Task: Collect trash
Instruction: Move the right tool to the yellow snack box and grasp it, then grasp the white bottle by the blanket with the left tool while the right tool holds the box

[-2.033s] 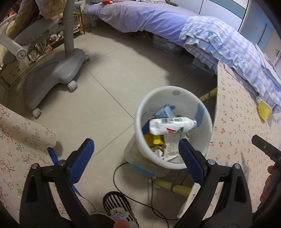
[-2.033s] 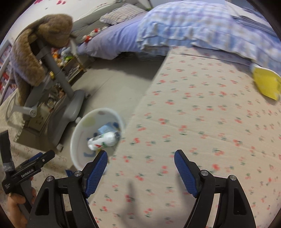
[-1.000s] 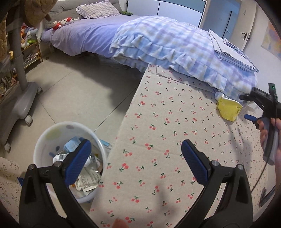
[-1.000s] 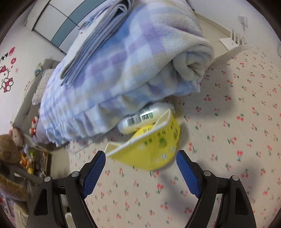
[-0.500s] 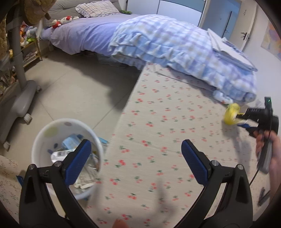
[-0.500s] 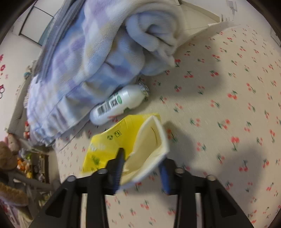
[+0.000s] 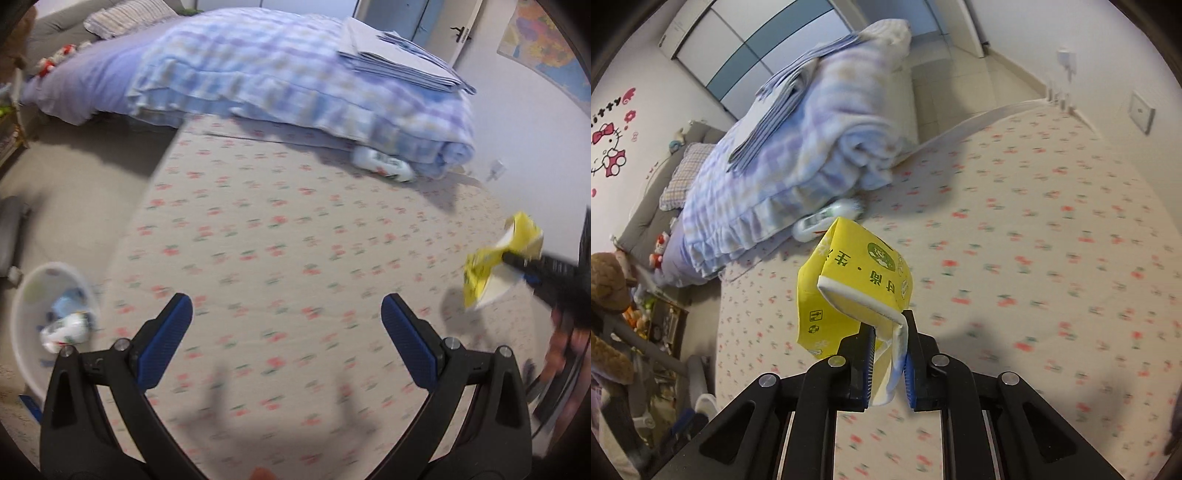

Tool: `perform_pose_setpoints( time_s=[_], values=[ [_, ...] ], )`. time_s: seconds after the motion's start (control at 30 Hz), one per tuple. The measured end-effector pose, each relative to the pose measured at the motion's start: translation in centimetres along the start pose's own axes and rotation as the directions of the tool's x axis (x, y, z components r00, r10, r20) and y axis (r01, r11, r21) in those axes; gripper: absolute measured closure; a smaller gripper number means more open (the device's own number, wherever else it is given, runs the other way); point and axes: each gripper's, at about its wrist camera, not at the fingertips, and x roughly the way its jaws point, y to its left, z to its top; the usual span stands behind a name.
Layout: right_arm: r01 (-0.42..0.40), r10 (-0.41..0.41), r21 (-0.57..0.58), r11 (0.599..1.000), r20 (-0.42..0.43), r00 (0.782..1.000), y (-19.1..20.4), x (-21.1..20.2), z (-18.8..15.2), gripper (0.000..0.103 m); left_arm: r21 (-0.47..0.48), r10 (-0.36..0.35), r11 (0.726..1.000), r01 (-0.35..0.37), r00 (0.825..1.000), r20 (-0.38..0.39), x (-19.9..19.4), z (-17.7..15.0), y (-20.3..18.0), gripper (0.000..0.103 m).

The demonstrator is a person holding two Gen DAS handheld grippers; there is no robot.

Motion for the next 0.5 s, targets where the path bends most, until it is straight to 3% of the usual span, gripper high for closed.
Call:
perform_pose_setpoints(
  time_s=[0.13, 0.3, 0.5],
  values=[
    [-0.016, 0.016, 0.039, 0.999, 0.009, 1.000, -2.2, -1.0, 0.5, 0.089, 0.047, -0.025, 0.999, 0.025, 1.000, 0.002, 2.4, 2.3, -5.2, 0.001],
    [-0.014, 0.014, -0.007, 1.000, 0.008, 1.000, -3.3, -1.2, 1.3, 0.089, 0.072, -0.030, 0.997, 0.030, 1.000, -0.001, 6.0, 5.7, -10.1, 0.003],
    [-0.031, 0.031, 0.000, 1.000, 0.001, 1.000, -5.6, -1.4, 2.2, 0.089, -0.104, -0.027, 0.994, 0.027, 1.000, 0.002, 12.0, 9.9, -12.0, 0.027]
  ],
)
